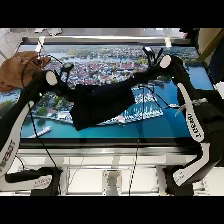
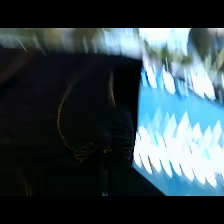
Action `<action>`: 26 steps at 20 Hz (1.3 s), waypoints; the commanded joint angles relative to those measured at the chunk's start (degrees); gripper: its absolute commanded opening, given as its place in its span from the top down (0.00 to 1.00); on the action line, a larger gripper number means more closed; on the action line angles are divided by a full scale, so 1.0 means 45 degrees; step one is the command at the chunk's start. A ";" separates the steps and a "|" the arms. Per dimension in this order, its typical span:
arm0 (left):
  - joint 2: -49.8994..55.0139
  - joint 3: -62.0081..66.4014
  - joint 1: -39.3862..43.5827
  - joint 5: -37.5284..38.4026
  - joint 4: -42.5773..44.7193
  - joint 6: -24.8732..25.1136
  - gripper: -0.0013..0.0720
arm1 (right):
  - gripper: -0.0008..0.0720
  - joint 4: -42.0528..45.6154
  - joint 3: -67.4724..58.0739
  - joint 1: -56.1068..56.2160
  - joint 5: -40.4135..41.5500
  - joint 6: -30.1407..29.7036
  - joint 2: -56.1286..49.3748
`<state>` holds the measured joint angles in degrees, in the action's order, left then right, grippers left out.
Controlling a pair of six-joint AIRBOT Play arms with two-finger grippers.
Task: Fold the clothes and pants, and hang the long-sleeved shirts on hangers.
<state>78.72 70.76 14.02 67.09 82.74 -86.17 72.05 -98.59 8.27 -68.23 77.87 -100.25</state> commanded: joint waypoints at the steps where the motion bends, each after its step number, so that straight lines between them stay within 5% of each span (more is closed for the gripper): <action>1: -0.1443 -0.1923 0.1695 0.1015 0.1613 -0.1928 0.96 | 0.96 0.1166 0.1035 0.0204 -0.2302 -0.0248 0.0622; 5: -0.1943 -0.3109 0.3181 0.1015 0.1559 -0.3361 0.96 | 0.96 0.1175 0.3011 0.0743 -0.1875 -0.0466 0.0957; 9: -0.1933 -0.3186 0.5051 0.1015 0.1467 -0.4274 0.95 | 0.96 0.1020 0.4153 0.0816 0.0452 -0.0403 0.0729; 14: -0.1923 -0.3196 0.6625 0.1030 0.1462 -0.4435 0.94 | 0.96 0.0801 0.4153 0.0816 0.1734 -0.0321 0.0131; 15: -0.1928 -0.3196 0.6717 0.1054 0.1404 -0.4439 0.84 | 0.96 0.0806 0.4153 0.0816 0.1739 -0.0321 0.0112; 16: -0.1928 -0.3196 0.6713 0.1064 0.1175 -0.4439 0.51 | 0.96 0.0801 0.4129 0.0816 0.1681 -0.0321 0.0117; 17: -0.1948 -0.3191 0.6683 0.1078 0.0918 -0.4444 0.05 | 0.96 0.0797 0.4051 0.0811 0.1520 -0.0321 0.0141; 18: -0.2040 -0.3167 0.6606 0.1200 0.0738 -0.4585 0.04 | 0.90 0.0801 0.3837 0.0801 0.1195 -0.0321 0.0141; 20: -0.2526 -0.2895 0.6494 0.1787 0.0568 -0.4886 0.03 | 0.49 0.0923 0.3045 0.0777 0.0209 -0.0335 0.0141; 21: -0.2953 -0.2764 0.6460 0.1894 0.0578 -0.4906 0.03 | 0.40 0.1166 0.2448 0.0777 -0.0311 -0.0340 0.0141; 26: -0.5309 -0.2720 0.6135 0.1875 0.2671 -0.6339 0.03 | 0.40 0.1787 0.0291 0.0704 0.0486 -0.0287 0.0131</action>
<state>59.75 58.26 42.33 75.13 89.58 -110.65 78.43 -93.01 11.73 -68.34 76.31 -99.59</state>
